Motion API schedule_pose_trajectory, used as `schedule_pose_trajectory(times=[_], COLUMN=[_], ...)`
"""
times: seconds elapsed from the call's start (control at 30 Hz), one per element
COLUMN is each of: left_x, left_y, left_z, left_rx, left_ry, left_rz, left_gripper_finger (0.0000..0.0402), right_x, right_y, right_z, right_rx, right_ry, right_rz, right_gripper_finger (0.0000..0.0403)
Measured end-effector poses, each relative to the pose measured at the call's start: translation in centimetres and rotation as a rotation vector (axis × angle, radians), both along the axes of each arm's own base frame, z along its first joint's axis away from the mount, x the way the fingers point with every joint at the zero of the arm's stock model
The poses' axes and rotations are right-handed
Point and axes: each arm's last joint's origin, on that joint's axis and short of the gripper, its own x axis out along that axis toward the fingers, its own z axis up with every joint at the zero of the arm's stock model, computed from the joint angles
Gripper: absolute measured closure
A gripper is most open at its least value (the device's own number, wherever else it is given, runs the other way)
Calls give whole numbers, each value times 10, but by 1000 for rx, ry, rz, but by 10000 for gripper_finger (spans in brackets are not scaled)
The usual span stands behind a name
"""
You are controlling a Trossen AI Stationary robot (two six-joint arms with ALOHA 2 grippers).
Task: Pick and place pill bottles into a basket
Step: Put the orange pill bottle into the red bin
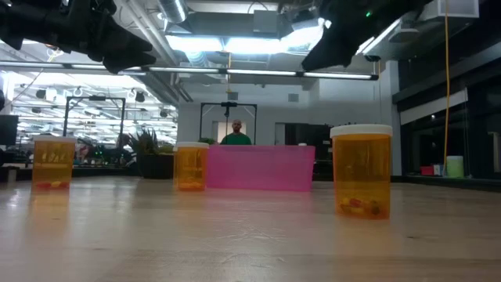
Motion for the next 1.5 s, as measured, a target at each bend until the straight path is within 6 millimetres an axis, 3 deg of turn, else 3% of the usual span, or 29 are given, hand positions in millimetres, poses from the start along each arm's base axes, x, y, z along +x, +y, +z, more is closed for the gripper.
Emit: schedule_pose_trajectory(times=[0.13, 0.3, 0.53, 1.03, 1.3, 1.5], left_x=[0, 0, -1, 9, 36, 48], left_y=[0, -2, -6, 0, 10, 13], left_z=[0, -2, -12, -9, -21, -9], left_rx=[21, 11, -37, -24, 36, 84], left_ry=[6, 22, 117, 87, 215, 248], left_rz=[-3, -71, -178, -83, 6, -5], left_gripper_finger=[151, 151, 151, 151, 151, 151], right_x=[-2, -14, -38, -68, -71, -71], right_y=[25, 48, 66, 62, 55, 47], right_z=[-9, -39, -69, -115, -118, -118], right_rx=[15, -44, -2, -16, -97, -106], right_ry=[-15, -83, -185, -378, -376, -379], right_rz=[69, 68, 121, 87, -12, -58], right_gripper_finger=[345, 391, 384, 368, 368, 368])
